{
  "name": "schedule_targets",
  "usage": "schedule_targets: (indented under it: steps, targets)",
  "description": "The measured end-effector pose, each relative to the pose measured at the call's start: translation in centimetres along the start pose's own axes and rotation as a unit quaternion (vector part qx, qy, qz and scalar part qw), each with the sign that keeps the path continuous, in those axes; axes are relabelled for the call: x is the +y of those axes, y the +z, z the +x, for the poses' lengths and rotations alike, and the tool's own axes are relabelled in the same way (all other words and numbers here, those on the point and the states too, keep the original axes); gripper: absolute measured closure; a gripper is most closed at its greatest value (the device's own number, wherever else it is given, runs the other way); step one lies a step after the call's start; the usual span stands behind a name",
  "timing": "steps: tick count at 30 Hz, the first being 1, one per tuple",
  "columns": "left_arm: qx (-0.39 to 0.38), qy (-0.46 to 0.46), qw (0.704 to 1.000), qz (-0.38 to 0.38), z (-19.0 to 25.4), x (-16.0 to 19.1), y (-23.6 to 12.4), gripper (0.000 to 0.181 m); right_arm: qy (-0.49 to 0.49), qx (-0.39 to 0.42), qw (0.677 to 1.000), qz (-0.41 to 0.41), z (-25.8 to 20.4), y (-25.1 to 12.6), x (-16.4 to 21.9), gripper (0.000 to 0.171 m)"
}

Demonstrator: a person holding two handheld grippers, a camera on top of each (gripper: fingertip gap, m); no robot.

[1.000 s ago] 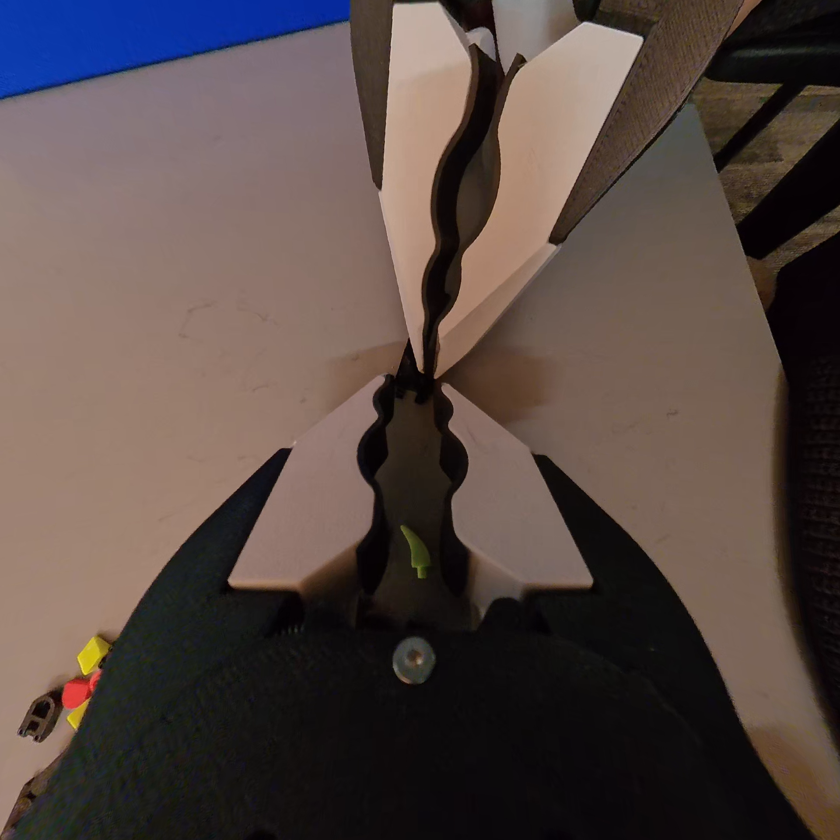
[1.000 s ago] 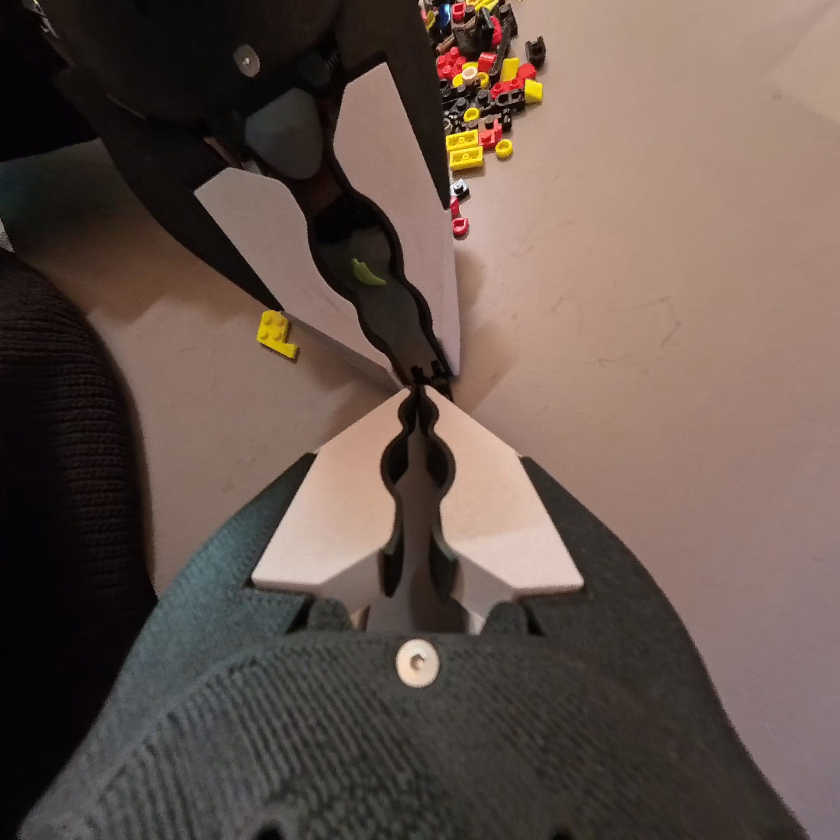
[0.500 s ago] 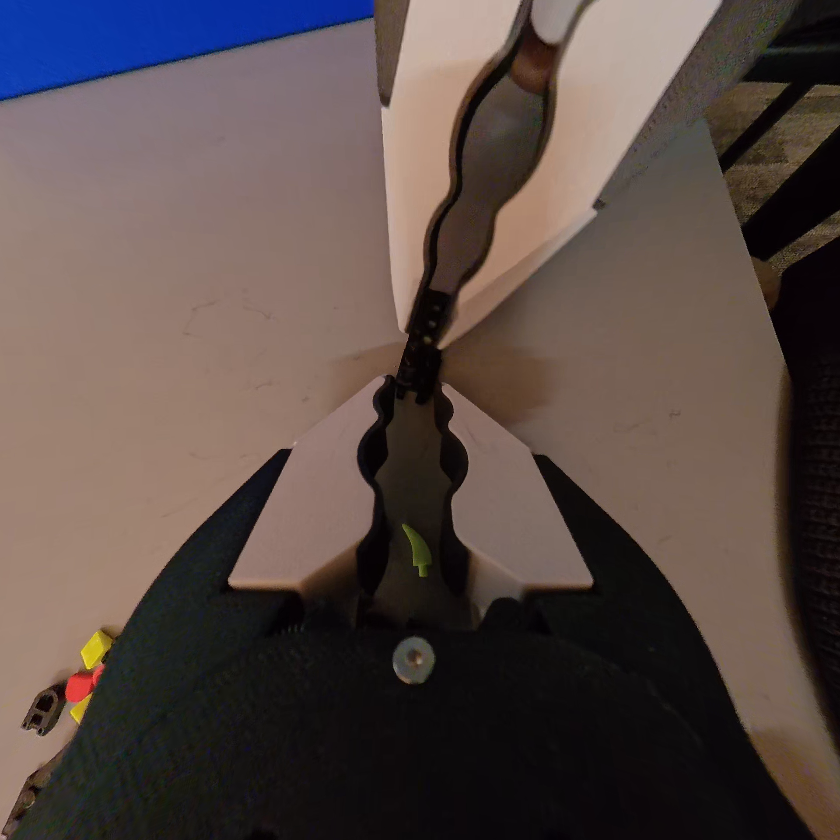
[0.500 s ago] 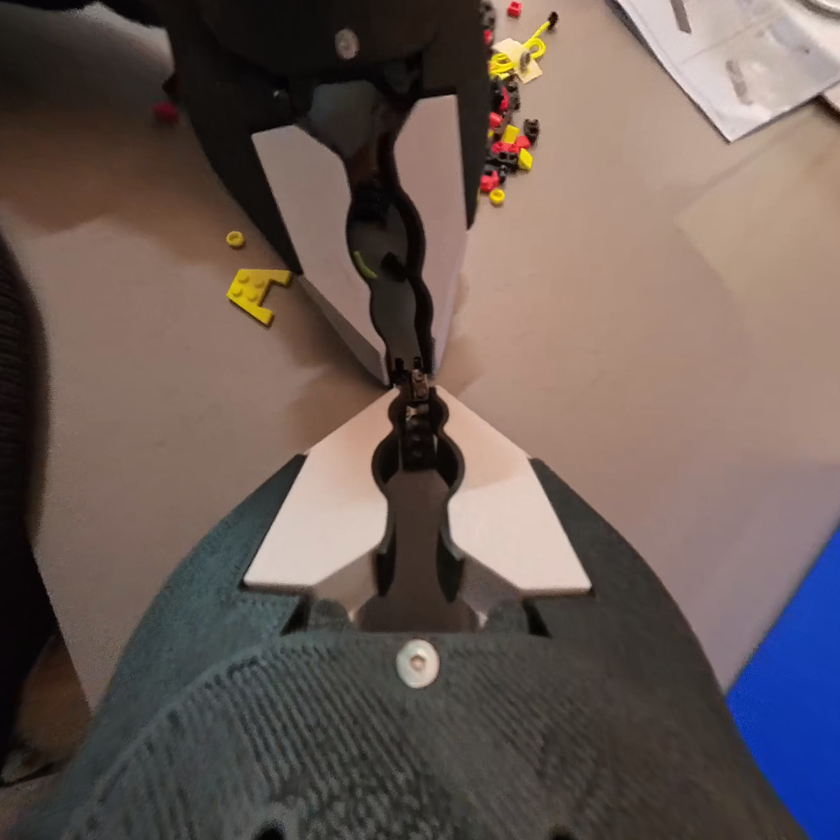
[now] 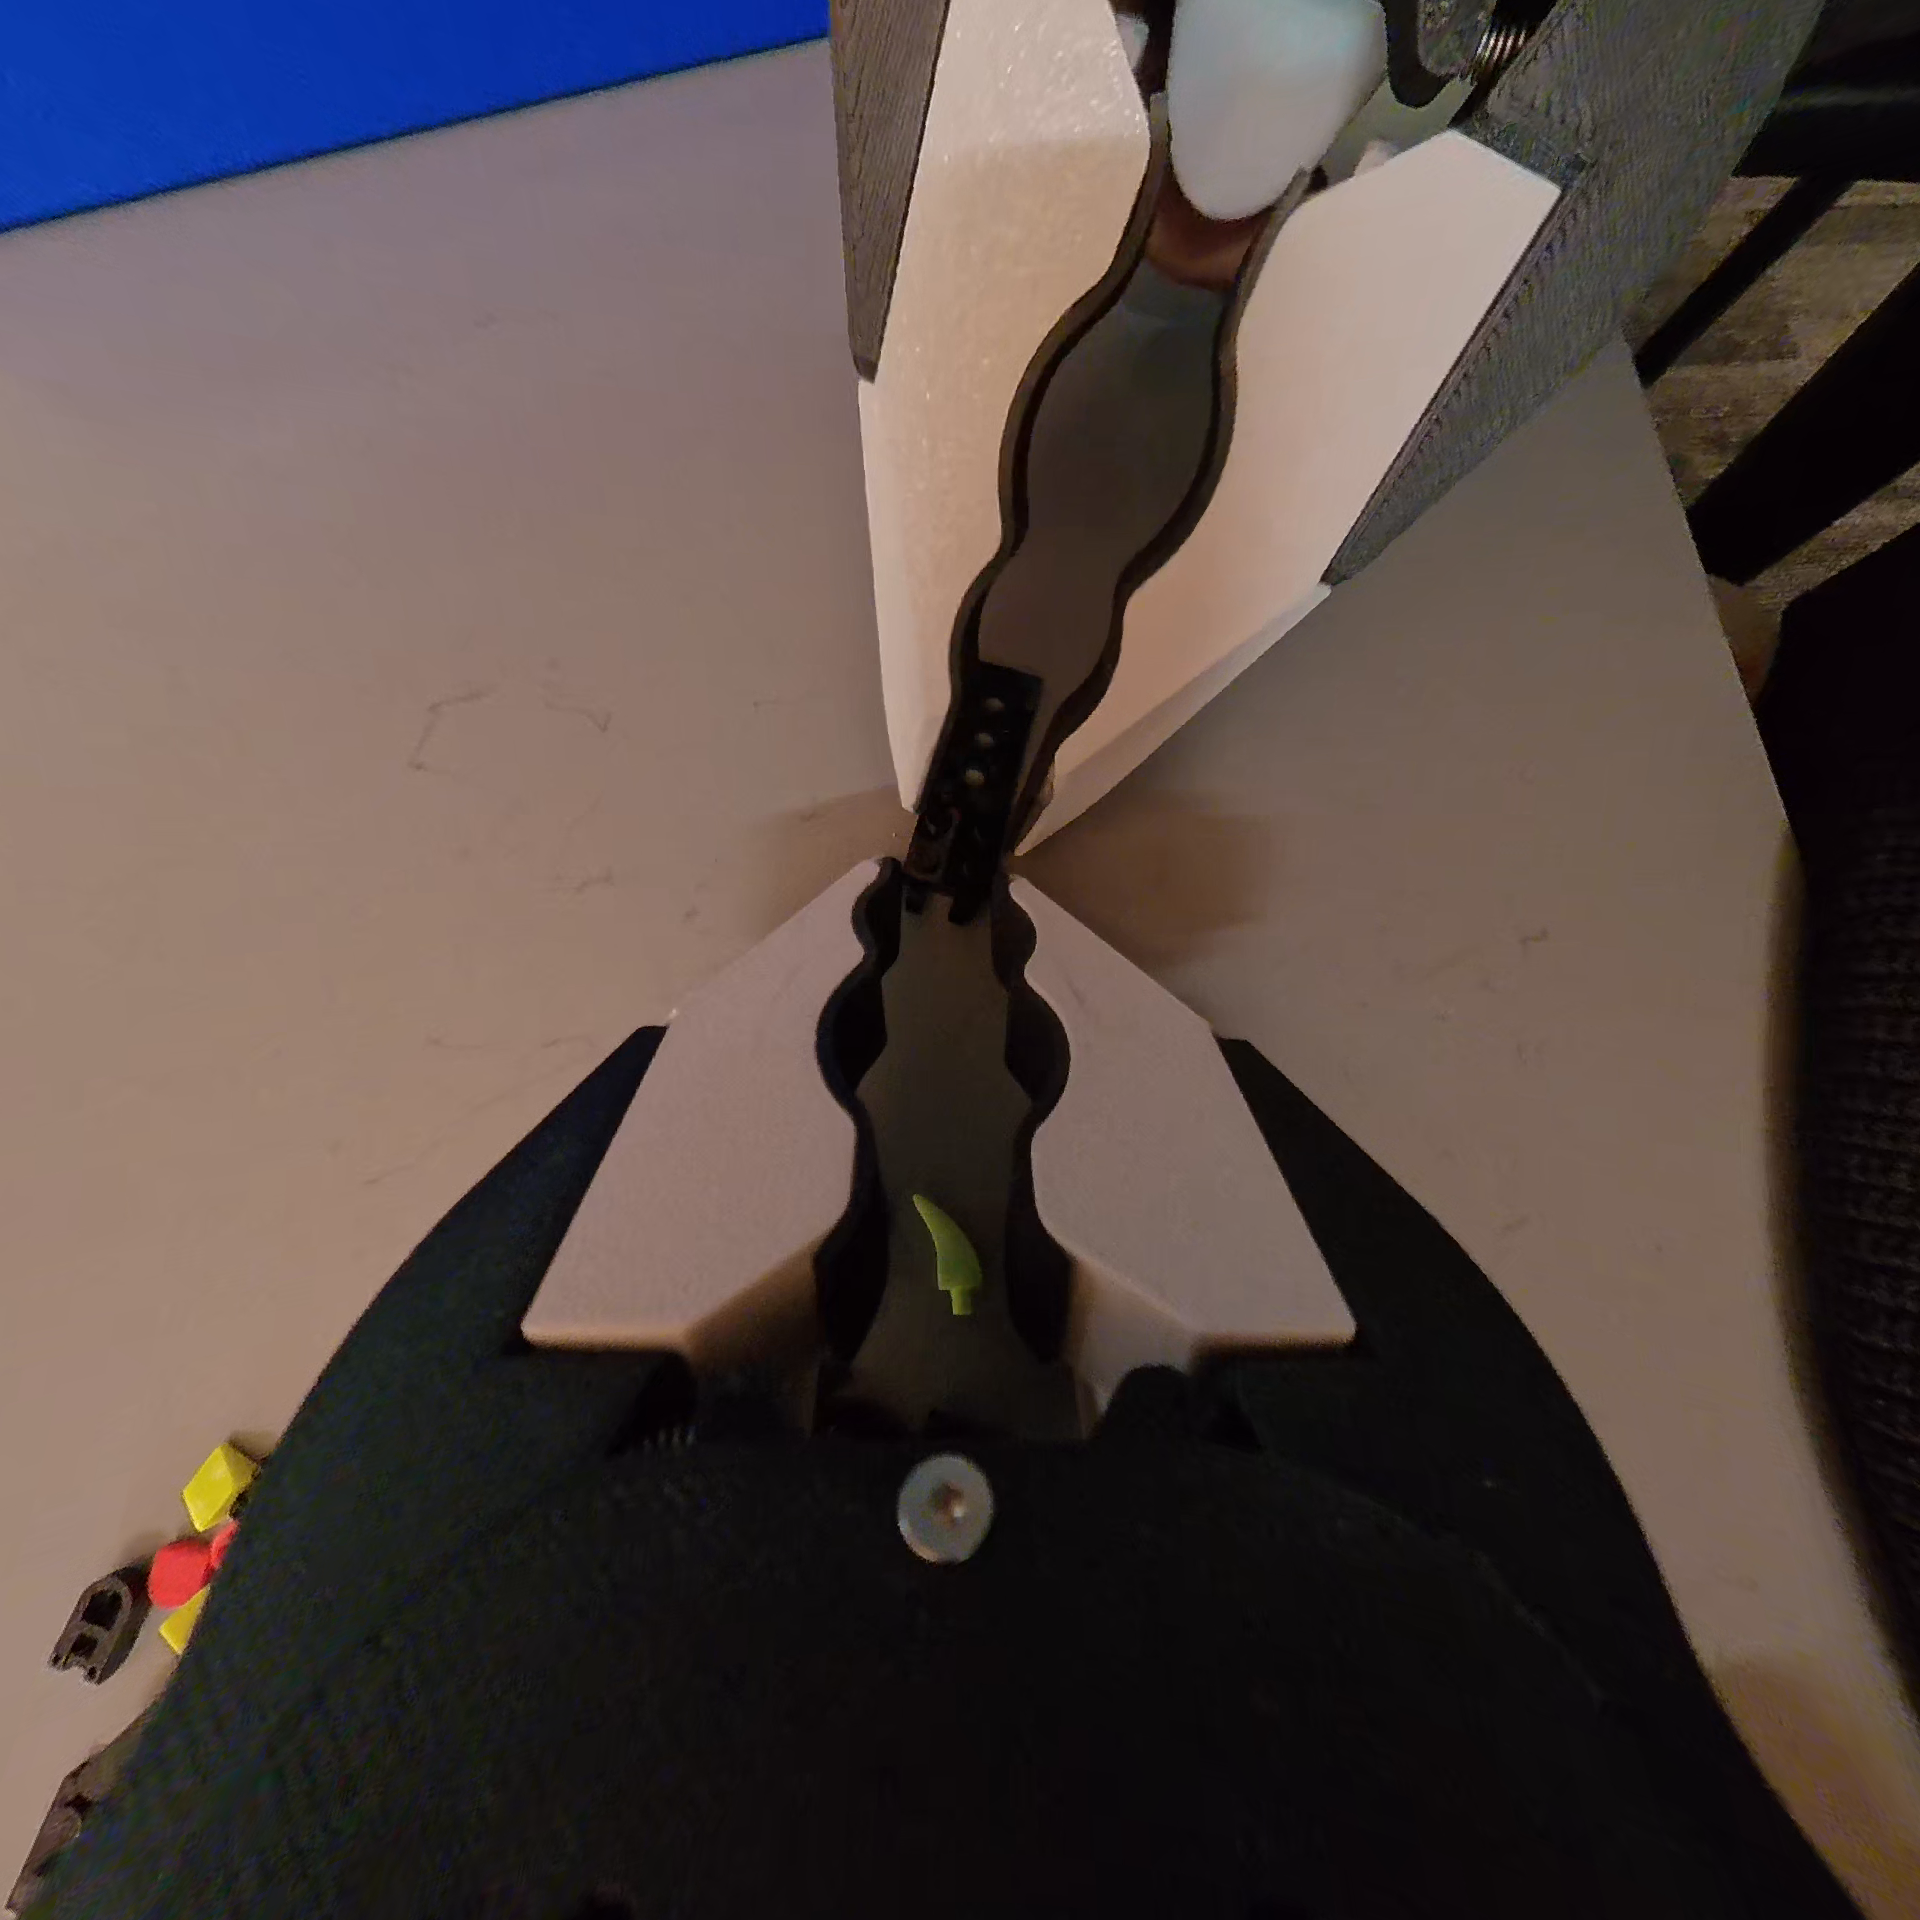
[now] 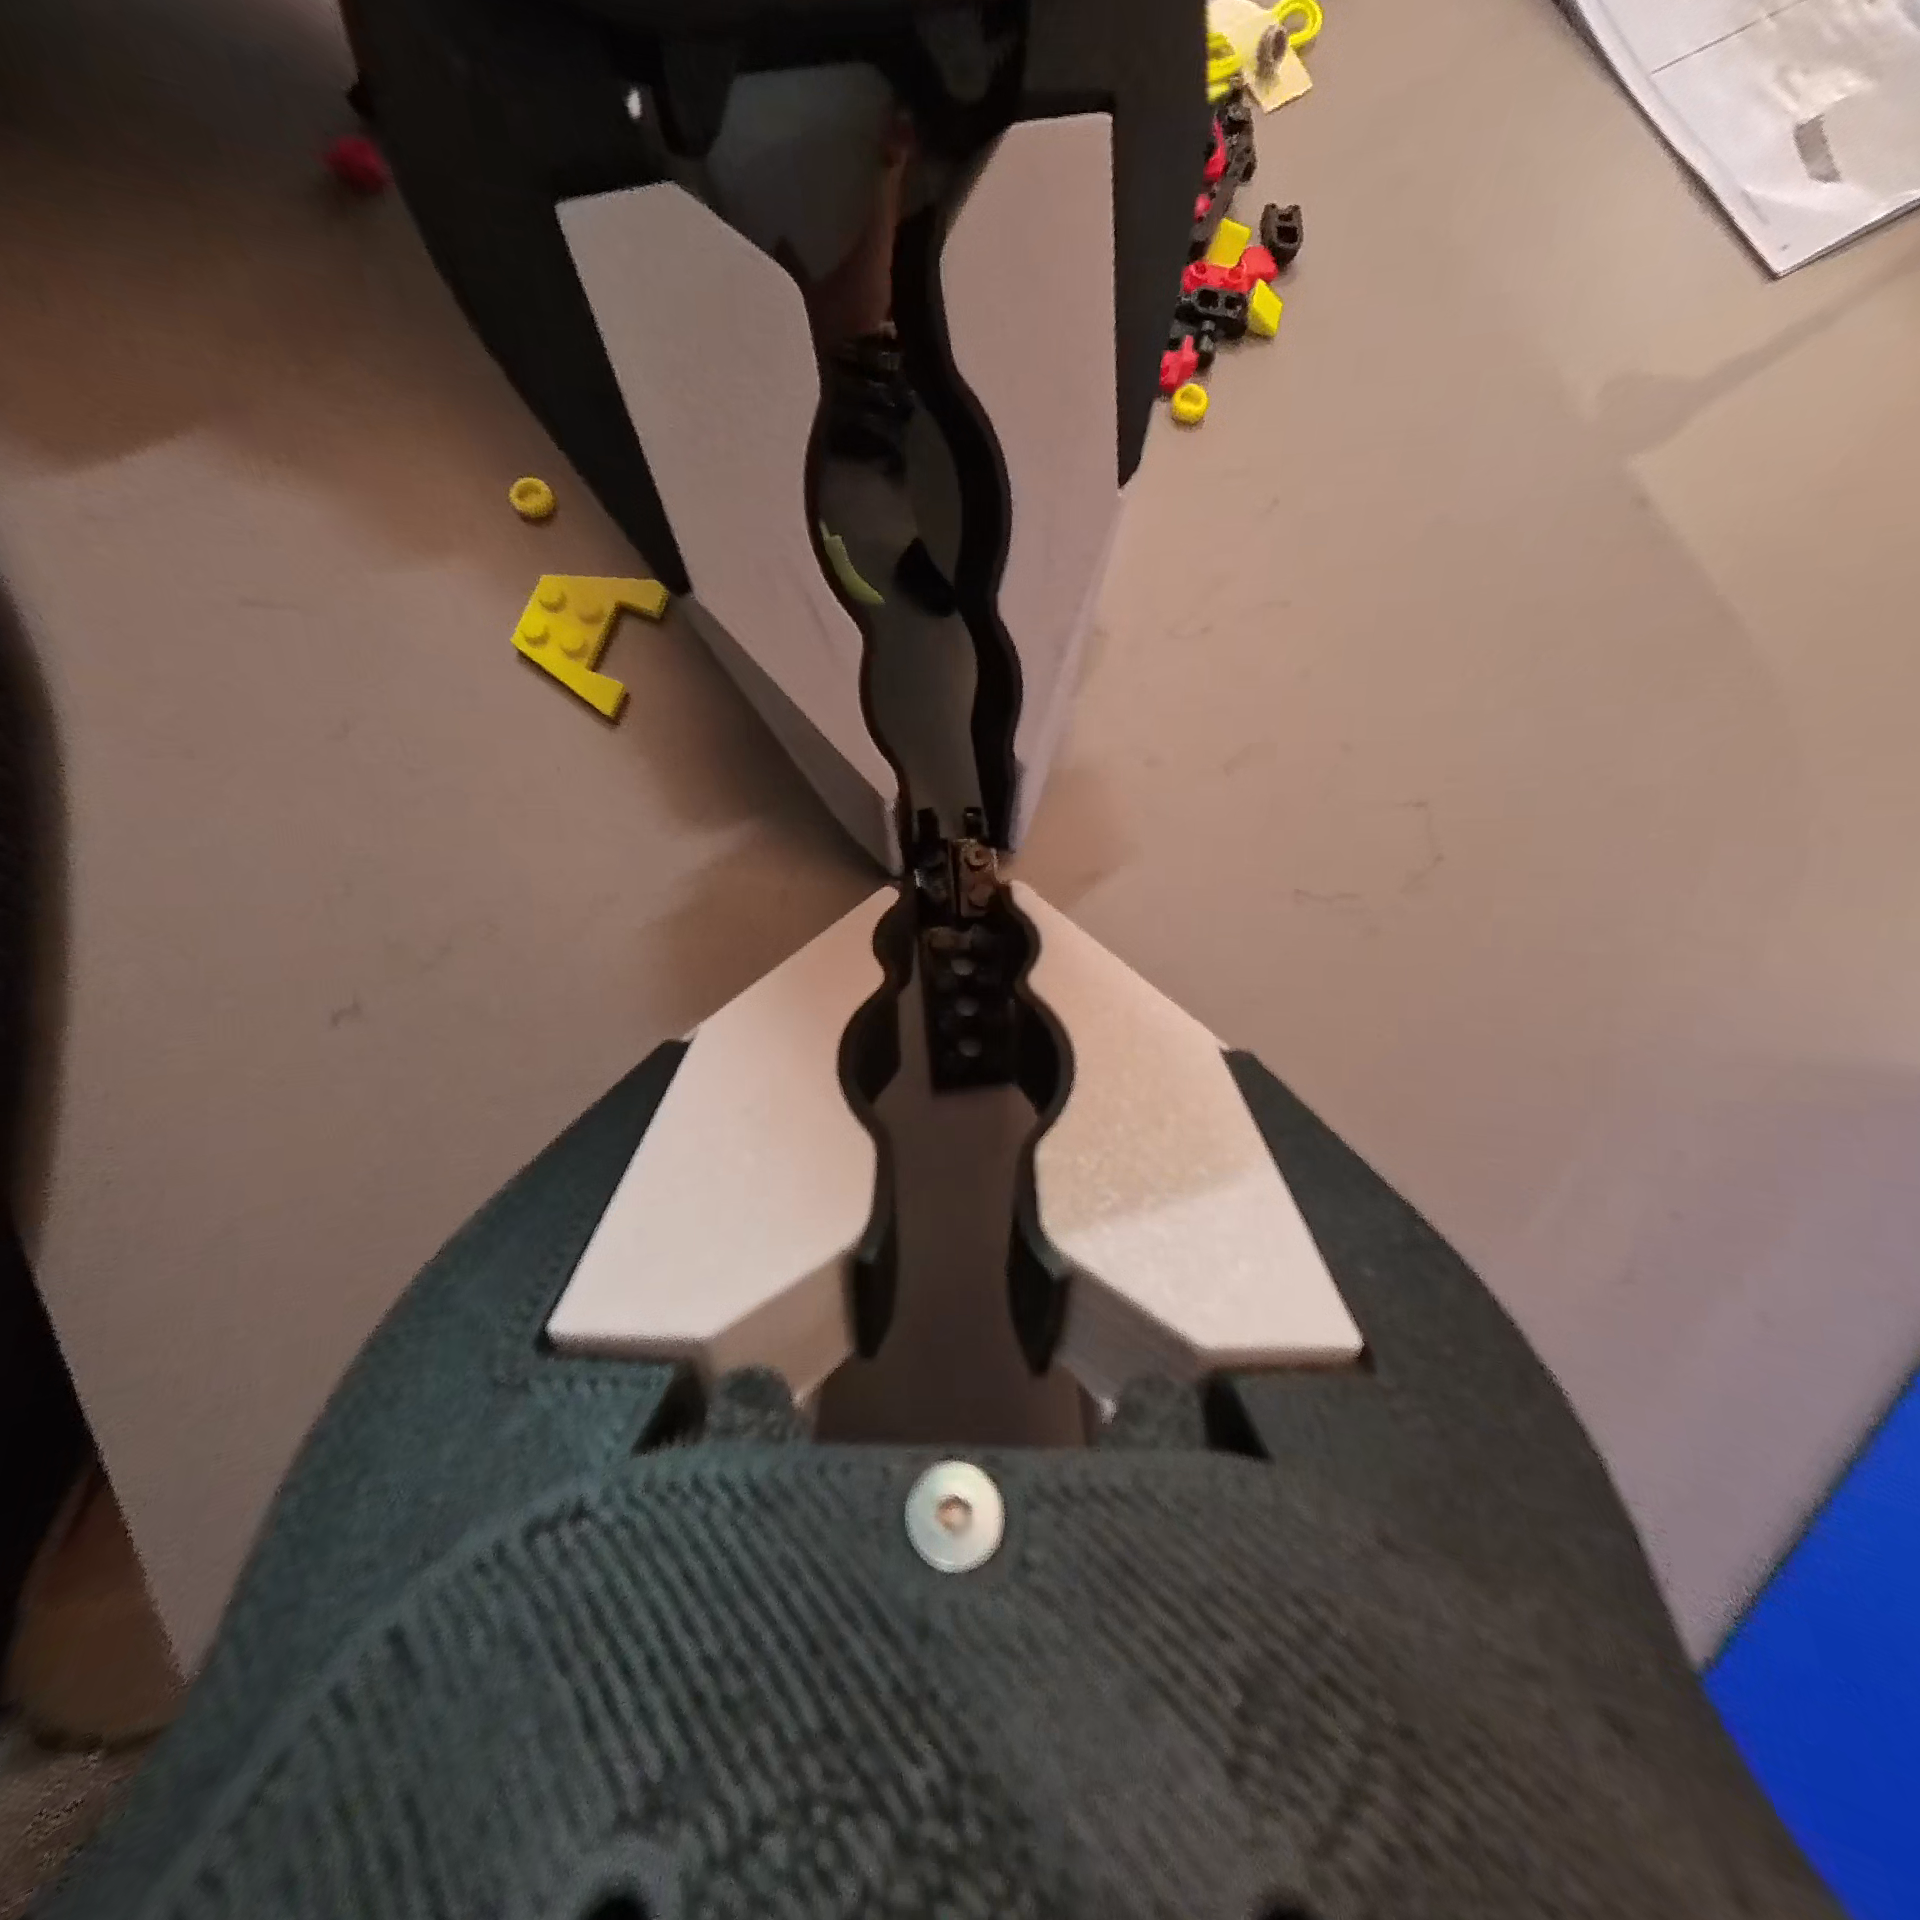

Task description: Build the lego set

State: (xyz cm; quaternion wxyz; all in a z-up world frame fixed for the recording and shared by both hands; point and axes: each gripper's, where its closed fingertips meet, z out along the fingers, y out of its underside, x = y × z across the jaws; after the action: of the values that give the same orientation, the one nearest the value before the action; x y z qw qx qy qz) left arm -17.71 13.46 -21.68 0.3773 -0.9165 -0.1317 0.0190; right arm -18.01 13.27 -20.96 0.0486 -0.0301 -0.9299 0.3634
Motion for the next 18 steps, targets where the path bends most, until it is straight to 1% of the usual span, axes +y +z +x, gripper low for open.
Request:
schedule_targets:
  steps: [5, 9, 14, 18]
  targets:
    - [0.003, 0.0, 1.0, 0.001, 0.05, 0.0, -0.04, 0.166, 0.025, -0.017, 1.0, 0.006, -0.08, -0.02, -0.01, 0.158]
    - [0.002, -0.002, 1.0, 0.0, -0.1, 0.05, -0.16, 0.167, 0.038, -0.024, 0.999, 0.013, -0.1, -0.1, -0.14, 0.166]
    - [0.003, -0.002, 1.0, -0.001, -0.02, 0.08, -0.12, 0.167, 0.028, -0.016, 0.999, 0.008, 0.01, -0.06, 0.03, 0.157]
    - [0.002, -0.003, 1.0, 0.0, -0.01, 0.03, -0.09, 0.168, 0.026, -0.016, 0.999, 0.023, 0.03, -0.39, -0.57, 0.161]
